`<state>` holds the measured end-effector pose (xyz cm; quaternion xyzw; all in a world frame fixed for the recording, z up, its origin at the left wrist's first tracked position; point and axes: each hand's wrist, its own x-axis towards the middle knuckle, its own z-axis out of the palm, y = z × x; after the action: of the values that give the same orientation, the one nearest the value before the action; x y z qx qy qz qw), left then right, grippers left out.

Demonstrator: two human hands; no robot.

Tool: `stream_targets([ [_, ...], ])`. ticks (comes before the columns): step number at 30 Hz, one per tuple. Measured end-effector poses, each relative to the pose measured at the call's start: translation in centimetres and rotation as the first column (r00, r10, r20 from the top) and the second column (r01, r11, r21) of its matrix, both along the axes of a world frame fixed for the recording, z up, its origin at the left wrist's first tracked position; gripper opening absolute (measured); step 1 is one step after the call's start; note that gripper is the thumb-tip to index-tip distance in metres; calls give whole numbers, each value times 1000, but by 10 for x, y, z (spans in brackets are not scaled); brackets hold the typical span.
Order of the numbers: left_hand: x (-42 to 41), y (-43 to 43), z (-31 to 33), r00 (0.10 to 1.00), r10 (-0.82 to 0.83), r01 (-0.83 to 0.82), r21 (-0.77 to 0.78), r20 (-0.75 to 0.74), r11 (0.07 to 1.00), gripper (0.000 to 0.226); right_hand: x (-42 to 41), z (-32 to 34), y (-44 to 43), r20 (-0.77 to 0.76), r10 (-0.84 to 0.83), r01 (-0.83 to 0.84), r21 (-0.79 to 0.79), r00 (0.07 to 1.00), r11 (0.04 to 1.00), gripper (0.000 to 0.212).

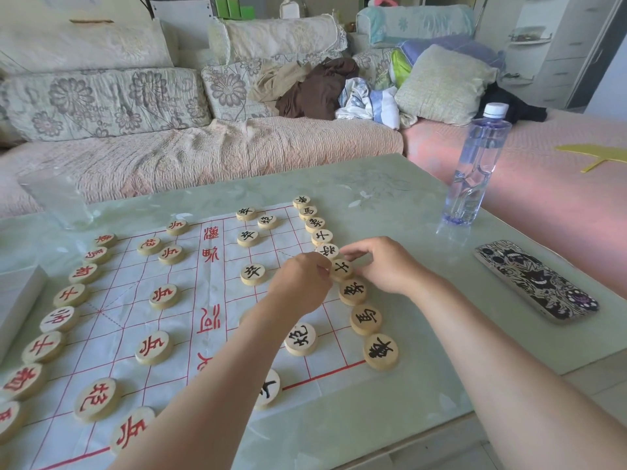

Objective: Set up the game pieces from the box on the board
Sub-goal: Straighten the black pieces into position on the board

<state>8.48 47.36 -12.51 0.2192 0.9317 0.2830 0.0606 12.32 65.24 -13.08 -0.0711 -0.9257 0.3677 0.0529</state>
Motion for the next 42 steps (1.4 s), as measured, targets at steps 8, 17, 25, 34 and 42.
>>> stream_targets([
  [8,-6,1,-2,999,40,-40,-8,-7,999,37,0,-4,2,-10,18,-18,-55,1000,998,44],
  [17,-9,2,-2,1000,18,-18,-14,-26,1000,36,-3,-4,3,-21,-8,6,-68,1000,998,41],
  [25,-40,-2,-1,996,82,-82,-22,-23,996,37,-25,2,-8,-69,-76,71,-77,995,994,34],
  [34,-56,5,-8,1000,12,-14,87,24,996,35,-46,-9,-1,-17,-47,47,-40,999,998,37],
  [42,-58,7,-10,998,54,-57,121,21,991,24,-49,-12,4,-56,-41,35,-112,998,993,37],
])
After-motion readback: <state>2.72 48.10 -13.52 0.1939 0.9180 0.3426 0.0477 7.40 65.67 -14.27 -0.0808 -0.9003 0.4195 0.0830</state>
